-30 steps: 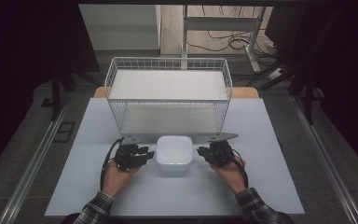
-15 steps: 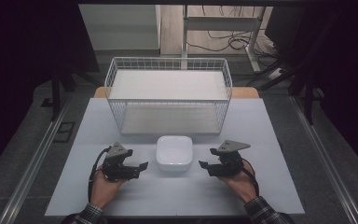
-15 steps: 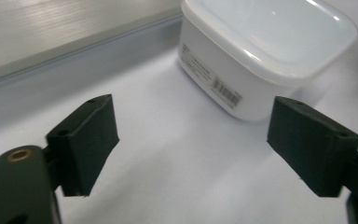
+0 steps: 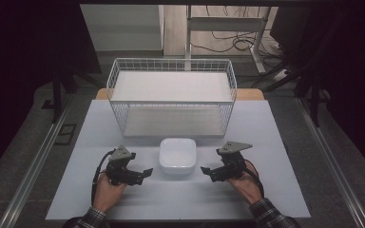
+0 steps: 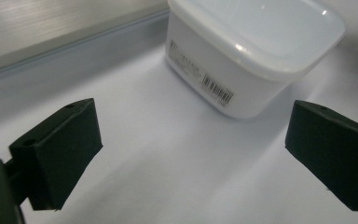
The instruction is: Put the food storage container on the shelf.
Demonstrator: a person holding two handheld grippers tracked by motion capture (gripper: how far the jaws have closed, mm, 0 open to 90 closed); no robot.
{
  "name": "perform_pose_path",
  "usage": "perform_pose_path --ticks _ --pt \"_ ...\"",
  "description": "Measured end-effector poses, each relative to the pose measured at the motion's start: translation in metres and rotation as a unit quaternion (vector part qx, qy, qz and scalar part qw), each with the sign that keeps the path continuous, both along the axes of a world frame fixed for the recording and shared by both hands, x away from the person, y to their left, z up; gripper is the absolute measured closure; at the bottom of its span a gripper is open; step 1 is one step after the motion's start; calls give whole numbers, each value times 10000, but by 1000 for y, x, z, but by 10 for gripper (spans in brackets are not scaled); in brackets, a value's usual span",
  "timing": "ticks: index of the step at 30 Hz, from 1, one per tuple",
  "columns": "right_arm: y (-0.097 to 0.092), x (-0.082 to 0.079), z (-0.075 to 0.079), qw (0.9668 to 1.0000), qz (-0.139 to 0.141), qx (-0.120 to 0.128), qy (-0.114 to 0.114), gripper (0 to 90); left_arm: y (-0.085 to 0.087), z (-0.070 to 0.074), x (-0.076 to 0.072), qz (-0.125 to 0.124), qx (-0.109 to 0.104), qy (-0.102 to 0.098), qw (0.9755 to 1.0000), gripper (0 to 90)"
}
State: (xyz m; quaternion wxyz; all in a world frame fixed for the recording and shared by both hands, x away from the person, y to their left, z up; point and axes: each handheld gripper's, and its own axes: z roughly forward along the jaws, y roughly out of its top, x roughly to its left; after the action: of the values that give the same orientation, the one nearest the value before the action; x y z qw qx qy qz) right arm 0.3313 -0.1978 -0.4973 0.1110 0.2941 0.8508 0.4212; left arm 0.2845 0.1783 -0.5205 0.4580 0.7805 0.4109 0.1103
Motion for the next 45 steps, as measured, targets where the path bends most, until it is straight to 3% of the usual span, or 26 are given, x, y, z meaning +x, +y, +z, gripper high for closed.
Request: perform_pose_path --ticks 8,12,15,19,27,28,30,32,35,36,38,41,45 --pt "10 1 7 9999 -2 -72 -96 16 -4 8 2 -44 -151 -167 9997 46" --pt "12 4 10 10000 -41 38 -47 20 -8 14 5 -112 -191 -164 9996 45" --pt "17 8 14 9998 -29 177 61 19 -16 18 11 -221 -123 -117 9996 43" --pt "27 9 16 9999 13 100 79 10 -23 20 17 -365 -260 -30 9990 37" --pt "44 19 14 9991 63 65 415 7 -43 21 40 -540 -119 17 9985 52" --pt "46 20 13 9991 47 56 415 6 -47 20 46 -561 -126 74 9983 52" --pt "52 27 12 9976 -1 94 688 18 -52 17 54 -634 -142 201 9977 65" --pt "57 30 10 9968 -5 88 794 20 -57 12 59 -692 -54 289 9972 73" --pt "61 36 5 9947 46 68 1021 28 -56 5 63 -791 -394 540 9946 73" --pt "61 38 4 9930 84 168 1162 42 -55 4 63 -820 -421 584 9940 78" --pt "60 38 3 9911 154 224 1302 57 -55 5 61 -826 -462 680 9932 91" --pt "59 32 5 9919 96 100 1260 83 -54 7 52 -741 -489 806 9928 137" --pt "54 19 11 9916 -84 100 1287 244 -49 10 40 -582 -528 883 9930 266"
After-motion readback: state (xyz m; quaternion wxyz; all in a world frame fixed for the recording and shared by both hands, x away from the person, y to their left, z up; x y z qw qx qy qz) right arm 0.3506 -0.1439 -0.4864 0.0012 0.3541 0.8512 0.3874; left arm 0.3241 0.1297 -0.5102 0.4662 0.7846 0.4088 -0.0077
